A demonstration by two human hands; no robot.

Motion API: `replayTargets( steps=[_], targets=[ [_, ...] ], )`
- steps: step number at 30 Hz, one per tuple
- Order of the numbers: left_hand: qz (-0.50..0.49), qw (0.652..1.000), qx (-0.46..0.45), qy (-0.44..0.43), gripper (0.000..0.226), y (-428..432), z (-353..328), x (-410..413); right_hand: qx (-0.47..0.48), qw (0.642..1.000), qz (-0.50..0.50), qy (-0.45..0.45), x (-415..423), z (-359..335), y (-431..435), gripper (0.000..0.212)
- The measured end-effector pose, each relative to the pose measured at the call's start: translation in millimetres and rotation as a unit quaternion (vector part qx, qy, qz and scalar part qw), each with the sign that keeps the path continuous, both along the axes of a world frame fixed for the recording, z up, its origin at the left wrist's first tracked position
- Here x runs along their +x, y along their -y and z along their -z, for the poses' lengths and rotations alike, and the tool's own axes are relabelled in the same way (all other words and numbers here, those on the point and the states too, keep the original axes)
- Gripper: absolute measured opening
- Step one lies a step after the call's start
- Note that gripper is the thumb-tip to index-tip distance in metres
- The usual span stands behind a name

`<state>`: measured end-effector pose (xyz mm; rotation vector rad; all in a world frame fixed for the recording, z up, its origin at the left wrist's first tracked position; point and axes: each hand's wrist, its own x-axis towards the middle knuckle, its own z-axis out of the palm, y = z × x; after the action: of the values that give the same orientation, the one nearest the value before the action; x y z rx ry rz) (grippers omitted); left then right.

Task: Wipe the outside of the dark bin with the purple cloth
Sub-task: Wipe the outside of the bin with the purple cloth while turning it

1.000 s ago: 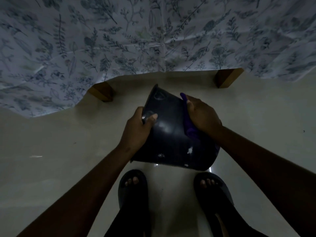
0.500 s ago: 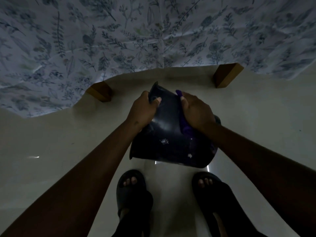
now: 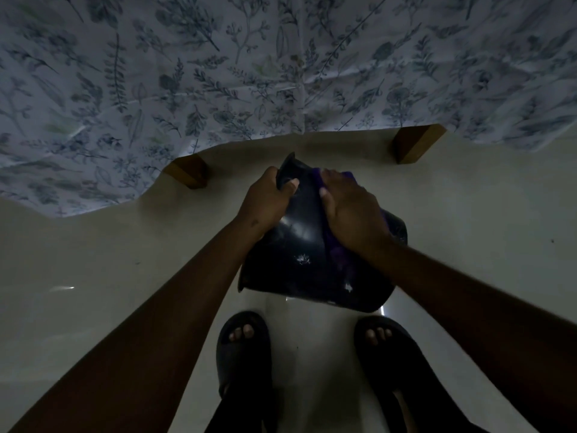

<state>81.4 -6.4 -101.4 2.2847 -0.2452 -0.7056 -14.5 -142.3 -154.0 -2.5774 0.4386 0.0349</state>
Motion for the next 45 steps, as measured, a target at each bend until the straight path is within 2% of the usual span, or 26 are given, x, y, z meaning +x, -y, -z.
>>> replayTargets(
  steps=[2, 4, 6, 10, 12, 15, 18, 20, 22, 27, 29, 31, 34, 36, 38, 42, 45],
  targets=[
    [0.005, 1.0, 0.01, 0.021, 0.031, 0, 2, -2, 0.04, 0.998, 0.048, -0.032, 13, 7, 14, 0.048],
    [-0.001, 1.0, 0.017, 0.024, 0.032, 0, 2, -2, 0.039, 0.997, 0.063, -0.023, 4, 6, 9, 0.05],
    [-0.002, 0.999, 0.025, 0.019, 0.032, -1, 3, 1, 0.007, 0.999, 0.048, 0.006, -23, 1, -10, 0.057],
    [0.009, 0.999, 0.048, 0.023, 0.032, 5, 4, 5, -0.053, 0.998, -0.013, 0.007, -75, -5, -49, 0.058],
    [0.004, 1.0, 0.028, 0.0, 0.033, 5, 0, 6, -0.07, 0.997, -0.031, 0.011, -78, -4, -50, 0.058],
    [0.013, 0.997, -0.05, -0.065, 0.032, -11, -11, 1, -0.053, 0.998, -0.014, 0.023, -61, -2, -26, 0.057],
    [0.048, 0.996, -0.069, -0.025, 0.034, -32, -10, -20, -0.006, 0.998, 0.051, 0.039, -35, -3, 4, 0.053],
    [0.036, 0.997, -0.069, 0.005, 0.031, -36, -6, -26, -0.02, 0.996, 0.077, 0.03, -30, -2, 2, 0.053],
    [0.031, 0.997, -0.069, 0.005, 0.03, -34, -4, -24, -0.063, 0.996, 0.054, 0.02, -41, 0, -16, 0.054],
    [0.039, 0.997, -0.068, 0.006, 0.036, -36, 2, -22, -0.135, 0.987, -0.084, 0.027, -71, 3, -45, 0.056],
    [0.046, 0.996, -0.076, -0.002, 0.039, -40, 3, -21, -0.109, 0.99, -0.085, 0.02, -62, 0, -45, 0.055],
    [0.048, 0.995, -0.086, -0.01, 0.041, -36, 2, -17, -0.065, 0.997, -0.039, 0.024, -37, -4, -31, 0.052],
    [0.045, 0.995, -0.09, -0.012, 0.039, -27, 0, -13, 0.019, 0.999, 0.041, -0.014, 12, -4, 11, 0.047],
    [0.038, 0.996, -0.079, -0.013, 0.037, -23, 1, -11, 0.038, 0.997, 0.065, -0.002, 12, -5, 15, 0.047],
    [0.032, 0.998, -0.058, -0.015, 0.035, -20, 1, -8, -0.002, 0.999, 0.046, 0.027, -19, -7, -10, 0.048],
    [0.056, 0.998, -0.042, -0.005, 0.034, -12, -1, 3, -0.08, 0.992, -0.094, 0.029, -77, -4, -65, 0.054],
    [0.069, 0.996, -0.062, -0.015, 0.034, -9, -3, 4, -0.078, 0.992, -0.083, 0.051, -57, -2, -51, 0.053]
  ],
)
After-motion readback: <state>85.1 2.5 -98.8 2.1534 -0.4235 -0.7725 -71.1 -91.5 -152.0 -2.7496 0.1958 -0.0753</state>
